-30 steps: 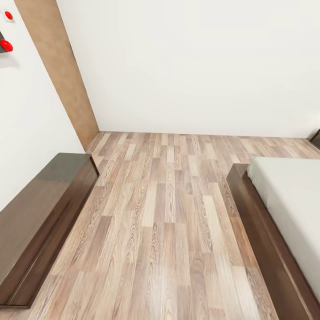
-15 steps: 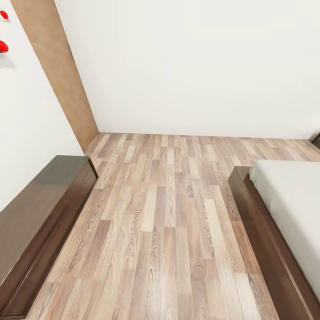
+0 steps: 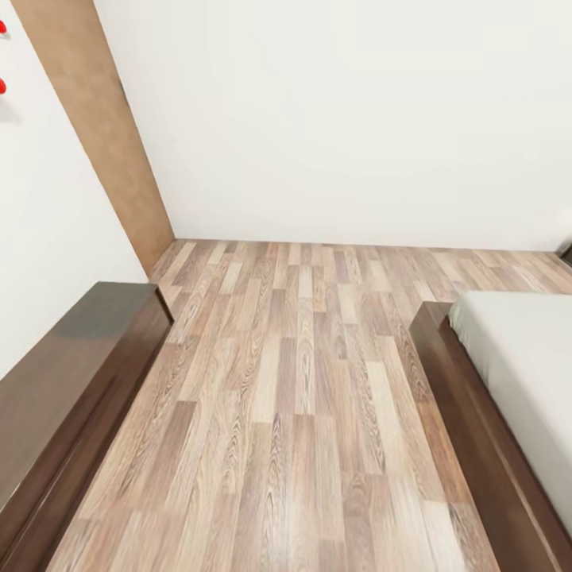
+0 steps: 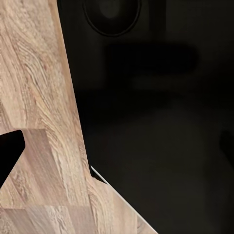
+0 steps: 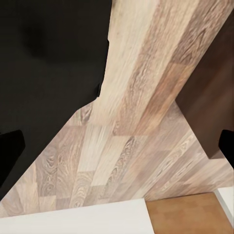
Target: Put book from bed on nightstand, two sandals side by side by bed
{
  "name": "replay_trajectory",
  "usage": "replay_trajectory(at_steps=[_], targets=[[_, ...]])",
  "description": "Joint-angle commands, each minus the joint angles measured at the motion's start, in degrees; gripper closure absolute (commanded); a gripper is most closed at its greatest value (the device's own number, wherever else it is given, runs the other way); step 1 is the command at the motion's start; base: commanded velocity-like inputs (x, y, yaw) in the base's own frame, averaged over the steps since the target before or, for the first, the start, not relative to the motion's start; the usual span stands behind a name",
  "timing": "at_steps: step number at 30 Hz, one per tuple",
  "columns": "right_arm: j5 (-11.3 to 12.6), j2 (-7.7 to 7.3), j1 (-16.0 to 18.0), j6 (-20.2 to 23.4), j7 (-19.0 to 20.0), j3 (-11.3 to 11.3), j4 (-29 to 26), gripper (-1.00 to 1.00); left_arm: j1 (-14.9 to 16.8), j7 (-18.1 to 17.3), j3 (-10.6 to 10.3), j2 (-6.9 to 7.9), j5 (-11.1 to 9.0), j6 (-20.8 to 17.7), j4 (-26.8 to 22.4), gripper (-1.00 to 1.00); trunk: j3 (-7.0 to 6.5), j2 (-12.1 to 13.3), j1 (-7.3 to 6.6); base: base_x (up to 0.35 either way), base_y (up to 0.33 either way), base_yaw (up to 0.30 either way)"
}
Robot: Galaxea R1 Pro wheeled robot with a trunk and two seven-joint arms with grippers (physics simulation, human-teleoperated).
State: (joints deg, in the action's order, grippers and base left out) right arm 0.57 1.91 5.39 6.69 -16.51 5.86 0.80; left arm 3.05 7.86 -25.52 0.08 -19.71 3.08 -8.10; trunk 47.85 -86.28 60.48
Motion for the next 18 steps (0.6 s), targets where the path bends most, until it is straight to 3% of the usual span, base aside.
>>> replay_trajectory(at_steps=[1,18], targets=[[0.05,0.02,0.05,0.25,-0.19,0.47,0.08,-1.0,0.02,0.23,-0.49,0.01,-0.5,0.18,0.01,-1.0,0.03,-0.01,0.01,0.12,0.0,0.0],[0.05,0.02,0.05,0.25,-0.19,0.47,0.08,-1.0,0.02,0.23,-0.49,0.01,-0.5,0.16,0.01,-1.0,0.03,-0.01,0.01,0.12,0.0,0.0]])
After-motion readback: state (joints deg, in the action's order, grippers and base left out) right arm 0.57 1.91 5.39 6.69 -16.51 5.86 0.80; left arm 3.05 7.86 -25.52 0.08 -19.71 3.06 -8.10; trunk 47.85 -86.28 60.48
